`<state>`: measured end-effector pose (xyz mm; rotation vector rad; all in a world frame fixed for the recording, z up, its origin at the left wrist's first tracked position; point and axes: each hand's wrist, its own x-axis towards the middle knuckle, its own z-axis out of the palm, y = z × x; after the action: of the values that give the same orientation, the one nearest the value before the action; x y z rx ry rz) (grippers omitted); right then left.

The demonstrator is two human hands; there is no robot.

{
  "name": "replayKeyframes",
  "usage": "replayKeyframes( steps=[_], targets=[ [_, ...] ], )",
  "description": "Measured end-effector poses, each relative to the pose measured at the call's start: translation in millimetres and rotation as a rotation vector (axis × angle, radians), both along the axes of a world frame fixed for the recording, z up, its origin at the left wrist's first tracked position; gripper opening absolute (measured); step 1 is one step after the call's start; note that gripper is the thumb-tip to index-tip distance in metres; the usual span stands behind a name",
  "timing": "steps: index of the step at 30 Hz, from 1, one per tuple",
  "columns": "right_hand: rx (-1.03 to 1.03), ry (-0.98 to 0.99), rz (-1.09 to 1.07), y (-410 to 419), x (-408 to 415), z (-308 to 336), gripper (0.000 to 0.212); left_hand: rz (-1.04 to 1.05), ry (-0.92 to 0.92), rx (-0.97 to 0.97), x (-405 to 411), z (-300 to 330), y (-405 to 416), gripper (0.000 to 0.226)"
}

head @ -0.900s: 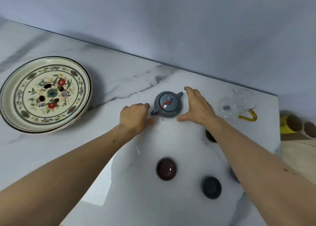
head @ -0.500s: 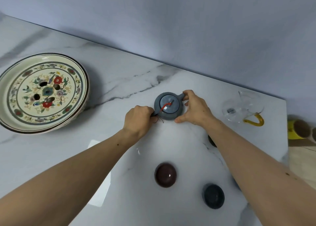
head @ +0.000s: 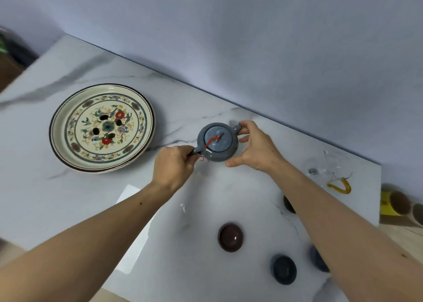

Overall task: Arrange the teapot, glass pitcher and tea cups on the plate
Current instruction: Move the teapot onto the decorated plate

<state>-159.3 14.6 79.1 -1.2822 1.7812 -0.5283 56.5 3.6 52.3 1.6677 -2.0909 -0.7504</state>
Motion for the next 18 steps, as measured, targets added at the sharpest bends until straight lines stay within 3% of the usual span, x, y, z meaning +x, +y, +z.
replayKeyframes(
  steps=[11,18],
  targets=[
    [-0.043,-0.015,0.2,-82,138,45,0.105,0.184,0.009,-0.028,138,58,-46,0.017],
    [-0.047,-0.02,0.149,-137,224,20,0.088,0.178,-0.008,0.046,218,42,-89,0.015]
  ],
)
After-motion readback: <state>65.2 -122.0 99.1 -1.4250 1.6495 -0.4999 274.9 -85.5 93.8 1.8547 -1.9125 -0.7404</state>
